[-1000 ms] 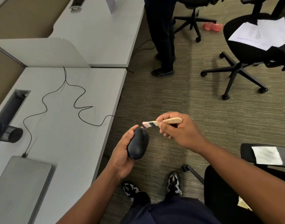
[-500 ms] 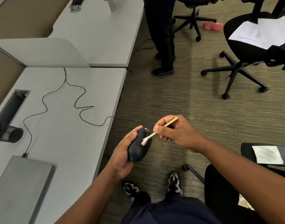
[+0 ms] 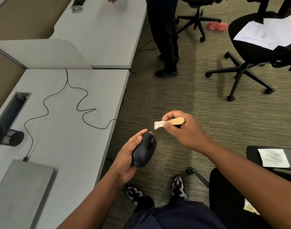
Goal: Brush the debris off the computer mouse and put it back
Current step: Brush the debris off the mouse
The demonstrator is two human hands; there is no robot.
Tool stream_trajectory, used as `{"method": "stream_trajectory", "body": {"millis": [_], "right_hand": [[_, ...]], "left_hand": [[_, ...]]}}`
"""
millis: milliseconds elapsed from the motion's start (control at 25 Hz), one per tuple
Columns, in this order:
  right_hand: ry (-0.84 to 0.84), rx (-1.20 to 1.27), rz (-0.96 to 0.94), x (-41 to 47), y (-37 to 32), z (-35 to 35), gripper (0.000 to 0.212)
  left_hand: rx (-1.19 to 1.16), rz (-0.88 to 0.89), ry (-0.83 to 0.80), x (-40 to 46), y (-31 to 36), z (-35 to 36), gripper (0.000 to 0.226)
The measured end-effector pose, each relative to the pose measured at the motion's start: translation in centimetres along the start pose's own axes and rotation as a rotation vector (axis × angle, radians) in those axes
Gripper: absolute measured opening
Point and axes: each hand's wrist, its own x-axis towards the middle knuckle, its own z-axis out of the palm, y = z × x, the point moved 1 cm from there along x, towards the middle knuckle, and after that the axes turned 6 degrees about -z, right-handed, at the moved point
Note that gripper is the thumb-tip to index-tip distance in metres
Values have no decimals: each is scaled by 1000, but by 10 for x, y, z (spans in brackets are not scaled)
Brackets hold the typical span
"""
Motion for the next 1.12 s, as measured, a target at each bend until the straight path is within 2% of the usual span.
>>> {"method": "stream_trajectory", "body": {"millis": [120, 200, 440, 680, 880, 1040, 1120], "right_hand": [[31, 193, 26, 0, 1, -1, 9], [18, 239, 26, -1, -1, 0, 7], [-27, 183, 25, -3, -1, 8, 10], [117, 10, -14, -4, 7, 8, 8], [124, 217, 50, -5, 7, 7, 6], [47, 338, 89, -7, 3, 9, 35], [17, 320, 84, -8, 4, 11, 34]], "left_hand": [[-1, 7, 8, 2, 0, -1, 47], [17, 17, 14, 2, 0, -2, 48], [43, 43, 30, 1, -1, 3, 49], [36, 62, 10, -1, -3, 3, 47], [11, 54, 35, 0, -3, 2, 48], [39, 66, 49, -1, -5, 3, 48], [53, 67, 35, -2, -6, 5, 48]]}}
